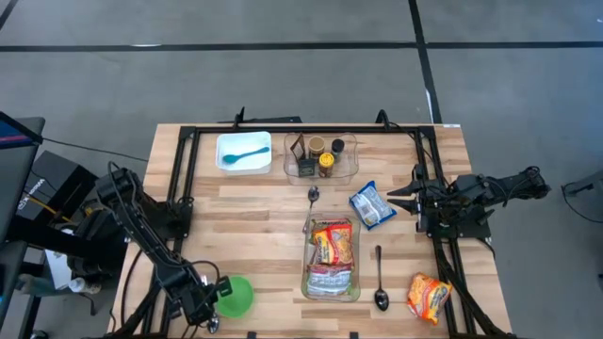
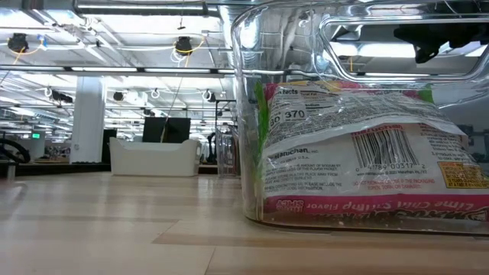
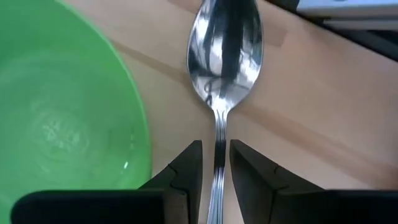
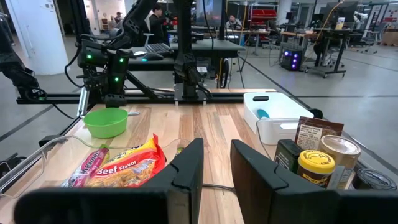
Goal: Pick & Place Food Item
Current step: Put the silver spoon into the white bin
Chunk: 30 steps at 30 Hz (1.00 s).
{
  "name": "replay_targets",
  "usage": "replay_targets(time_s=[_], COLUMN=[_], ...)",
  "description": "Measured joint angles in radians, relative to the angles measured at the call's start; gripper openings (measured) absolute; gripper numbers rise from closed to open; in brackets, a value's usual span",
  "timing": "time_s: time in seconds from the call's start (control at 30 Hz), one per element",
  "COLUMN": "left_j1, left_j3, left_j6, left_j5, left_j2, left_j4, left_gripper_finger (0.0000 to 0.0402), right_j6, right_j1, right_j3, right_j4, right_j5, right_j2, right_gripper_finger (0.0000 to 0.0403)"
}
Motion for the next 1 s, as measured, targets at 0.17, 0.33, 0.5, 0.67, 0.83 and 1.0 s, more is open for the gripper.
replay_targets(time_s=[0.17, 0.33, 0.5, 0.67, 0.83, 1.0], left_j1=[0.000, 0.000, 0.000, -0.001, -0.003, -0.004], left_j3=[-0.011, -0.011, -0.011, -0.008, -0.007, -0.007], left_j6=[0.007, 0.024, 0.032, 0.032, 0.032, 0.031], left_j5=[0.000, -0.006, -0.009, -0.008, -0.010, -0.010], left_j2=[0.000, 0.000, 0.000, 0.013, 0.024, 0.020], left_j4=[0.007, 0.006, 0.006, 0.008, 0.009, 0.008], left_gripper_finger=[0.0076, 0.0076, 0.0076, 0.0076, 0.0076, 0.0076], right_j6=[0.000, 0.000, 0.000, 0.000, 0.000, 0.000], right_j1=[0.000, 0.000, 0.000, 0.000, 0.000, 0.001], right_j3=[0.000, 0.000, 0.000, 0.000, 0.000, 0.000], right_j4=[0.000, 0.000, 0.000, 0.000, 0.000, 0.000], right_j5=[0.000, 0.000, 0.000, 0.000, 0.000, 0.000], right_j2=[0.000, 0.000, 0.000, 0.000, 0.000, 0.000], right_gripper_finger=[0.0074, 0.0074, 0.0074, 0.0074, 0.0074, 0.0074])
